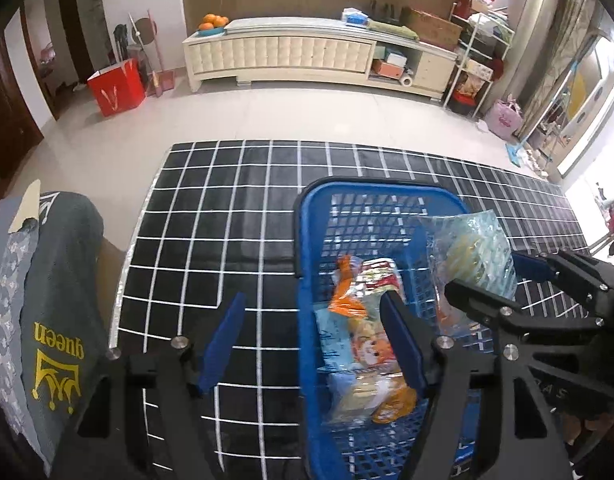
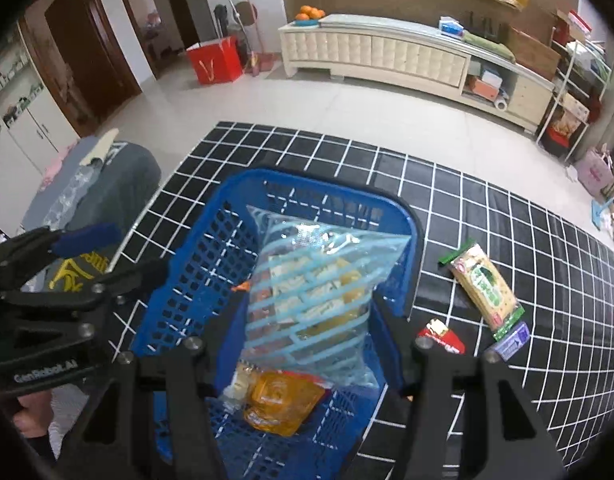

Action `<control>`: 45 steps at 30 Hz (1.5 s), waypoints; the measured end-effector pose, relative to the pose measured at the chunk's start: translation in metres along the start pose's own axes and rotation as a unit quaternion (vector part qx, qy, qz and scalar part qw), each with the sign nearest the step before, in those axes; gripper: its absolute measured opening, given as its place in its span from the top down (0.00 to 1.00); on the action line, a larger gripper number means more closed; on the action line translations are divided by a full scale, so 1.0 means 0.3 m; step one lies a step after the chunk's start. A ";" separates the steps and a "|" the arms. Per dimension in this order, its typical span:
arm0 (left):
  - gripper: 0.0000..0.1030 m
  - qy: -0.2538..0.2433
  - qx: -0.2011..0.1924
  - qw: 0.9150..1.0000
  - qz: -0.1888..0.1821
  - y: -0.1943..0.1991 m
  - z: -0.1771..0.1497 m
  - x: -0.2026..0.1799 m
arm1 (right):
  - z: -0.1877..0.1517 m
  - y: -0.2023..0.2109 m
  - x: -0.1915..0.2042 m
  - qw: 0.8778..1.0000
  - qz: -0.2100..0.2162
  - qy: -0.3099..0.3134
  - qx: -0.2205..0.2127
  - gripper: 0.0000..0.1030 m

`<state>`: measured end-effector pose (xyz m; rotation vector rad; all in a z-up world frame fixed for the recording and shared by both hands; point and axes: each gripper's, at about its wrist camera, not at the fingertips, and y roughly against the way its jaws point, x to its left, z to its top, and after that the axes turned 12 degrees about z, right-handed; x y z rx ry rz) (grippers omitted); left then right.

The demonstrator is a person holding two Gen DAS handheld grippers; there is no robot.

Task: Organize snacks
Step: 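Lower the blue-striped bag into the blue basket and open the right gripper, then move both tools toward the red pouch and green-label cracker pack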

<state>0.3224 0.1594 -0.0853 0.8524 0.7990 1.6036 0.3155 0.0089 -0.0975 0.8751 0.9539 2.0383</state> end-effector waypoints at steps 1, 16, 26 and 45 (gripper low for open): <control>0.34 0.002 0.002 1.000 0.004 -0.009 -0.001 0.006 | 0.002 -0.014 -0.002 1.000 -0.001 0.000 0.004 0.39; 0.34 0.020 0.027 0.999 0.008 -0.039 -0.038 0.035 | -0.001 -0.043 0.004 0.999 -0.044 0.013 0.014 0.15; 0.34 0.022 0.006 1.000 -0.006 0.142 -0.067 -0.014 | -0.047 0.184 0.005 0.999 -0.031 0.010 -0.032 0.14; 0.26 -0.035 -0.054 0.998 -0.023 0.493 -0.184 -0.376 | -0.281 0.632 -0.166 0.993 -0.038 -0.018 -0.114 0.14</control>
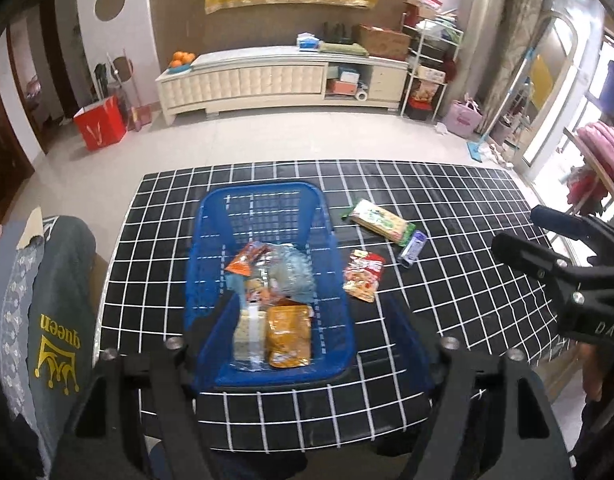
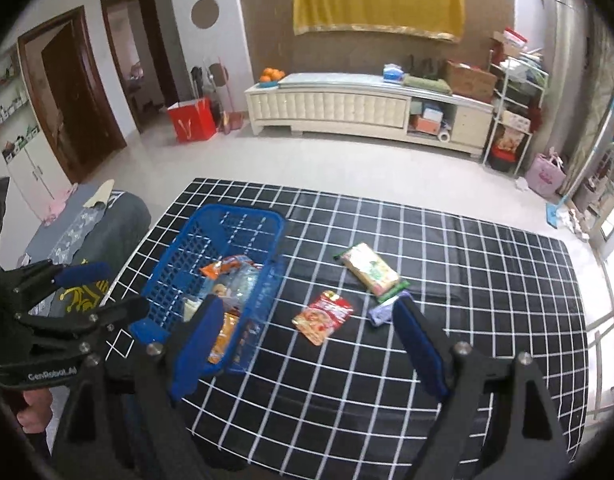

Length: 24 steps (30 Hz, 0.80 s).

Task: Organize snacks
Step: 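Move both tools toward the red pouch and green-label cracker pack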

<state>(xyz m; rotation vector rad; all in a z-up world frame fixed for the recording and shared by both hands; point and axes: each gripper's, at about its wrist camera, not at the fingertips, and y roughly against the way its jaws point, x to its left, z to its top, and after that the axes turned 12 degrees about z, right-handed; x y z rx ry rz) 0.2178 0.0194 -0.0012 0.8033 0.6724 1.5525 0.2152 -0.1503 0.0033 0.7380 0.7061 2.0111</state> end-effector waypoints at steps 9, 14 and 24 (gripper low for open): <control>0.26 -0.023 -0.017 1.000 0.012 0.005 -0.027 -0.172 | -0.085 0.038 -0.143 1.000 0.000 -0.022 0.005 0.14; 0.26 -0.038 0.004 0.999 0.000 -0.059 -0.037 -0.279 | -0.129 0.049 -0.218 1.000 -0.003 -0.022 0.006 0.14; 0.26 -0.064 0.058 0.996 -0.016 -0.256 -0.028 -0.507 | -0.212 -0.010 -0.409 0.999 -0.017 -0.043 0.022 0.14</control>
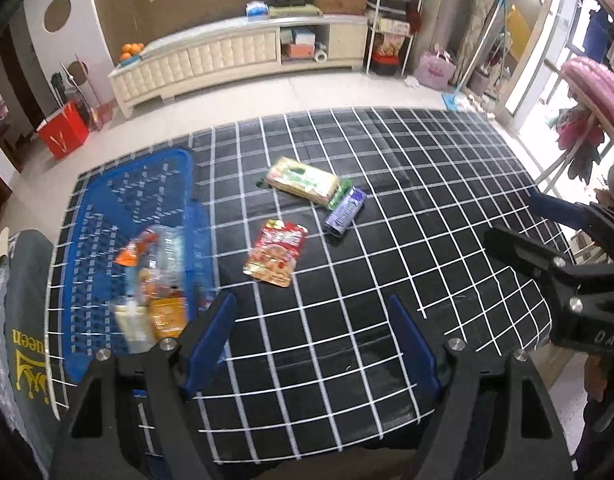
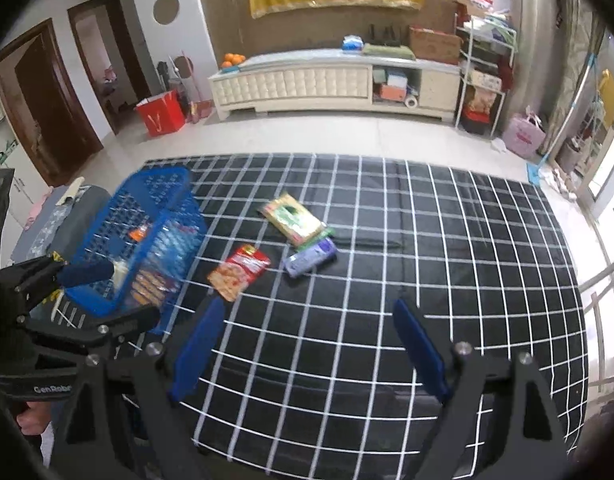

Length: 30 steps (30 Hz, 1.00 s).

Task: Organize snacks
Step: 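Move both tools toward the red pouch and green-label cracker pack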

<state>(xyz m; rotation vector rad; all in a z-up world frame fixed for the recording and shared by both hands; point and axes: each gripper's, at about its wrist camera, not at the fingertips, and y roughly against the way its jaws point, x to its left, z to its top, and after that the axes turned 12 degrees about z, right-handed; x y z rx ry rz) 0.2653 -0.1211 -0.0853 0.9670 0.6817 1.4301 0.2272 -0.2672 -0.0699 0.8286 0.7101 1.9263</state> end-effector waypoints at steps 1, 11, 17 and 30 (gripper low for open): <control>0.26 0.002 0.006 1.000 0.001 -0.025 0.003 -0.014 | -0.007 -0.012 -0.018 1.000 0.000 -0.002 0.003 0.14; 0.26 -0.017 0.039 0.998 0.039 -0.336 0.054 -0.108 | -0.032 -0.197 -0.183 0.999 0.002 -0.024 0.037 0.14; 0.26 -0.016 0.057 0.996 0.067 -0.485 0.092 -0.090 | -0.032 -0.293 -0.242 0.998 0.020 -0.037 0.052 0.14; 0.25 0.023 0.101 0.993 0.048 -0.708 0.113 0.007 | -0.004 -0.450 -0.302 0.994 0.052 -0.065 0.071 0.14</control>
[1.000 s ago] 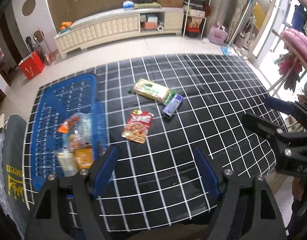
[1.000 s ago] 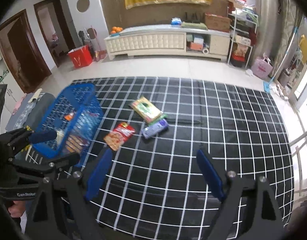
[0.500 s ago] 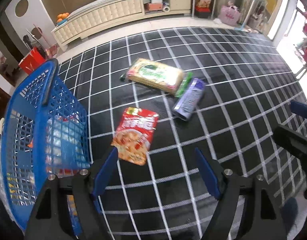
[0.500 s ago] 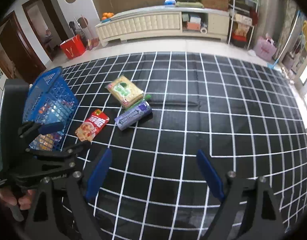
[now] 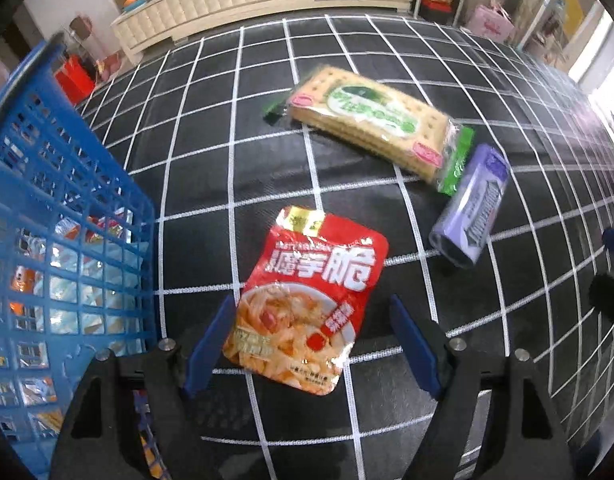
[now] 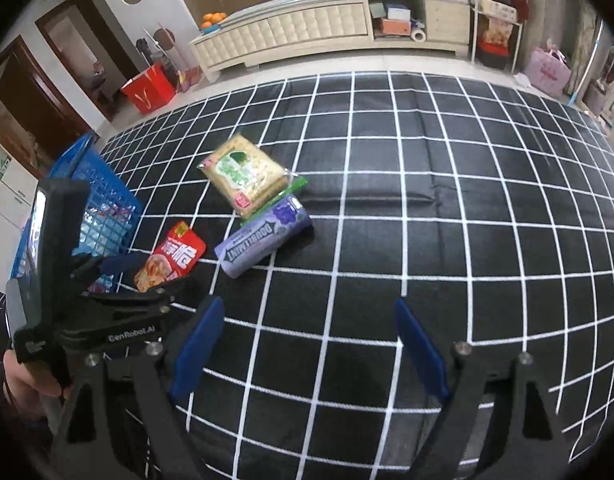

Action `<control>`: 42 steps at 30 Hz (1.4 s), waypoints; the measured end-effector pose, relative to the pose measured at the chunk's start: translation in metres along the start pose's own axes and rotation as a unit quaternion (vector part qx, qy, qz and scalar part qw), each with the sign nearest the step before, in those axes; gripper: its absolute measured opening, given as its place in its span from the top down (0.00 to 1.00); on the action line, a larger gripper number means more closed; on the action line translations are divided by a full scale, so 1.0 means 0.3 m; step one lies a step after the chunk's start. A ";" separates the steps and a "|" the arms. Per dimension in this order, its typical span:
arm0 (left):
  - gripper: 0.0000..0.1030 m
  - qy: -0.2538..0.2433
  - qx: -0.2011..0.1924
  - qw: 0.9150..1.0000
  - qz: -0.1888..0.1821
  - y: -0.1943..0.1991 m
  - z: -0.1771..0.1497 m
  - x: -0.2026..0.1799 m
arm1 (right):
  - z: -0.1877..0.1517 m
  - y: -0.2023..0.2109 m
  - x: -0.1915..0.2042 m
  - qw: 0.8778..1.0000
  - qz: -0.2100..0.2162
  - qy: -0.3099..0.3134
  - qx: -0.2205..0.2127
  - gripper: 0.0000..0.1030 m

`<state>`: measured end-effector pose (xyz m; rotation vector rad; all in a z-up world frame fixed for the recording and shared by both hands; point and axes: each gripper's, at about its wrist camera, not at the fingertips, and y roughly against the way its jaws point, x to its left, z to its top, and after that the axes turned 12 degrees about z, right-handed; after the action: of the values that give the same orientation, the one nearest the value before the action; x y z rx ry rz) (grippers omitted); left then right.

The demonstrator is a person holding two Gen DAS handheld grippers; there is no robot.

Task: Organize snacks
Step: 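Move both tools toward the red pouch and green-label cracker pack, then grasp the red Konjak pouch with the left gripper while the right grasps the purple Doublemint roll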

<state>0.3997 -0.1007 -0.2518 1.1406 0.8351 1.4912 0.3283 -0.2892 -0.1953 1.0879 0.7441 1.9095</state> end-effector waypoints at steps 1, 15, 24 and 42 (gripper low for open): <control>0.25 0.005 0.004 1.000 -0.006 -0.007 0.005 0.003 | 0.004 -0.004 -0.003 1.000 0.000 -0.001 -0.002 0.14; 0.72 -0.022 -0.012 0.999 -0.040 0.027 -0.013 -0.011 | 0.039 -0.062 -0.006 0.999 0.006 -0.037 0.007 0.14; 0.77 0.028 -0.025 0.998 -0.047 0.039 -0.037 0.081 | 0.097 -0.121 0.020 0.997 0.003 -0.071 0.017 0.14; 0.77 0.029 -0.070 0.997 -0.006 0.054 -0.002 0.074 | 0.140 -0.286 0.092 0.997 -0.063 -0.026 0.037 0.46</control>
<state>0.3937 -0.0827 -0.2320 0.9913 0.7623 1.5528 0.3868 -0.2176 -0.2322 1.1052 0.8392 1.7526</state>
